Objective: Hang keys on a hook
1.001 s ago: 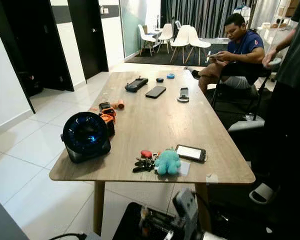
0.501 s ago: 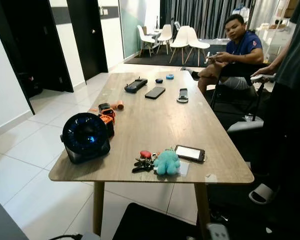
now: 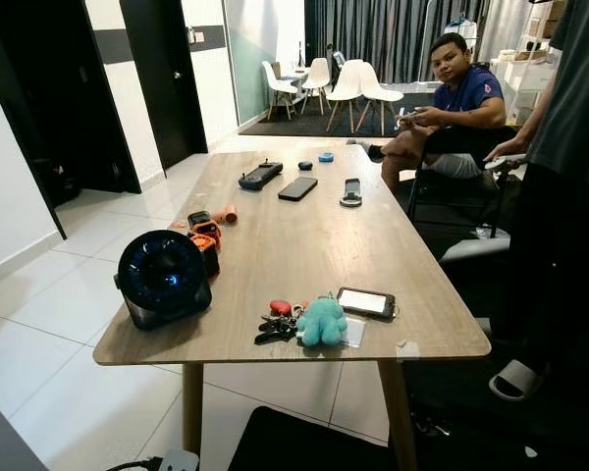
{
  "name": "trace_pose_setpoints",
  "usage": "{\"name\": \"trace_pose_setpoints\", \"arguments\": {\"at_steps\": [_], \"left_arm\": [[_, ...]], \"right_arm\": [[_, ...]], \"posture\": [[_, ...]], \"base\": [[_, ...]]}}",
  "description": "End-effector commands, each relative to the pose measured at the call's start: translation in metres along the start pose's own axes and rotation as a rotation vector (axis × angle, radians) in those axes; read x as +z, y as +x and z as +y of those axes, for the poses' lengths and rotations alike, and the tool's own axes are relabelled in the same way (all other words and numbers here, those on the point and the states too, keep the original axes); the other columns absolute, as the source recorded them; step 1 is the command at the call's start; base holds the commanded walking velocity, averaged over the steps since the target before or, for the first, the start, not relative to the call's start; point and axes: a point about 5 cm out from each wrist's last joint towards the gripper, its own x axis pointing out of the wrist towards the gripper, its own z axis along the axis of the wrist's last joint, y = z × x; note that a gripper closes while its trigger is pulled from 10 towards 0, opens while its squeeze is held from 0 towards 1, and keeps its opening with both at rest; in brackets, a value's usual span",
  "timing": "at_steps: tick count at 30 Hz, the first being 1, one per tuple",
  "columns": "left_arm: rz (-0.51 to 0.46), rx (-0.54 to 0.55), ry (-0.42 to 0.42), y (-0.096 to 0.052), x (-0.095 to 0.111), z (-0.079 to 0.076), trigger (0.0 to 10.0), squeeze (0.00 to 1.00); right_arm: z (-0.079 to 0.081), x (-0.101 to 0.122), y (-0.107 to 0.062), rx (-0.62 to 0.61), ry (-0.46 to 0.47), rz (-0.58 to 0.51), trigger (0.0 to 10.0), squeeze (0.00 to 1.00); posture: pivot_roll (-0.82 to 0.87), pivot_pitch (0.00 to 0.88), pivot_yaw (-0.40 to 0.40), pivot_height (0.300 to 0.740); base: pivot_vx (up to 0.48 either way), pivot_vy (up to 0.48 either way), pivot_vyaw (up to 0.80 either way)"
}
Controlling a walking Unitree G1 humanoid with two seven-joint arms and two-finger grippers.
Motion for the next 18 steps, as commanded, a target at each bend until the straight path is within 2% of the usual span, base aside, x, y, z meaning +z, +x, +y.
{"name": "trace_pose_setpoints", "arguments": {"at_steps": [1, 14, 18], "left_arm": [[0.02, -0.031, 0.044, 0.0, -0.002, -0.001, 10.0, 0.0], [0.015, -0.077, 0.096, -0.001, 0.003, 0.005, 10.0, 0.0], [0.012, -0.067, 0.078, -0.001, 0.002, 0.005, 10.0, 0.0]], "right_arm": [[0.001, -0.005, -0.001, -0.021, 0.017, 0.002, 10.0, 0.0], [0.007, -0.016, -0.002, -0.014, 0.024, 0.012, 10.0, 0.0], [0.009, -0.013, -0.001, 0.01, -0.029, 0.008, 10.0, 0.0]], "posture": [[0.01, 0.038, 0.113, 0.74], [0.02, 0.038, 0.142, 0.74], [0.02, 0.037, 0.118, 0.74]], "base": [[0.0, 0.0, 0.0], [0.0, 0.0, 0.0], [0.0, 0.0, 0.0]]}}
